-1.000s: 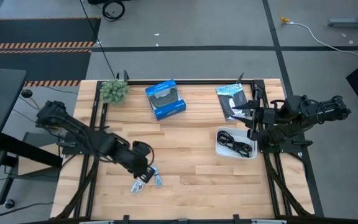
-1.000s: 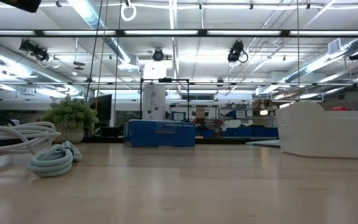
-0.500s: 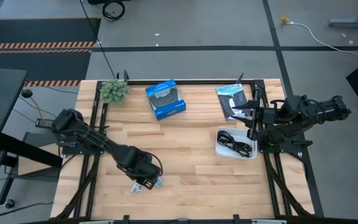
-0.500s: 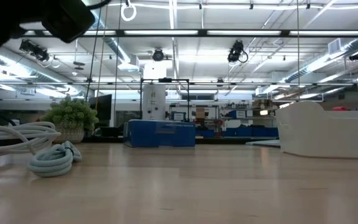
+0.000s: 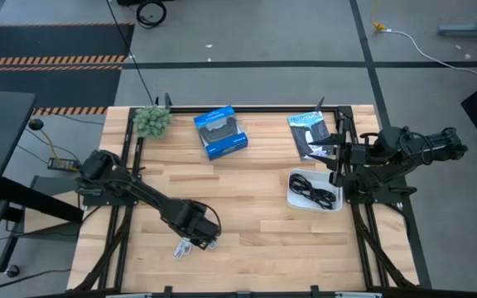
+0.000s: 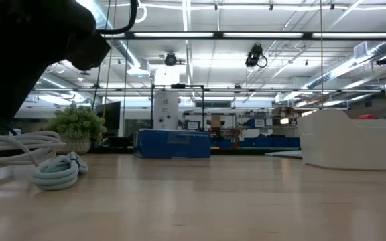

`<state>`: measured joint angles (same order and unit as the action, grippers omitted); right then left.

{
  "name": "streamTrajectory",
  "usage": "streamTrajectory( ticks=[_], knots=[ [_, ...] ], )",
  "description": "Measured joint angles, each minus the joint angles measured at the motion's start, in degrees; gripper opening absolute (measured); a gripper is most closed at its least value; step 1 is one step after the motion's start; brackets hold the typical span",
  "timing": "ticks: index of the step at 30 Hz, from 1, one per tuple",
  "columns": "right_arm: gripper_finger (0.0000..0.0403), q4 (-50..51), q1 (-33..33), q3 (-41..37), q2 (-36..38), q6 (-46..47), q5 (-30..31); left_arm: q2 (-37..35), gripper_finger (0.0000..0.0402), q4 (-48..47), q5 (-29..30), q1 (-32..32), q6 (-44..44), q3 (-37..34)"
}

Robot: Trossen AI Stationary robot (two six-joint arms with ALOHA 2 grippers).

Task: Pick and place USB-C Cables
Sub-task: Put the white USB cable into the white bin

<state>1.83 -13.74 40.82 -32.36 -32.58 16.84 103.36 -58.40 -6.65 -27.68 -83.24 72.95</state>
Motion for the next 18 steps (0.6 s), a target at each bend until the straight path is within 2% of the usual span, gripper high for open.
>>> streamTrajectory(
  ticks=[11, 18],
  knots=[
    [0.0146, 0.0, 0.0, 0.0, -0.8, 0.0, 0.1, 5.2, 0.0222, 0.3, -1.7, 0.0, 0.5, 0.0],
    [0.0146, -0.1, 0.0, 0.0, -0.9, 0.0, 0.2, 7.4, 0.0186, 1.1, -3.6, 0.0, 3.2, 0.0]
  ],
)
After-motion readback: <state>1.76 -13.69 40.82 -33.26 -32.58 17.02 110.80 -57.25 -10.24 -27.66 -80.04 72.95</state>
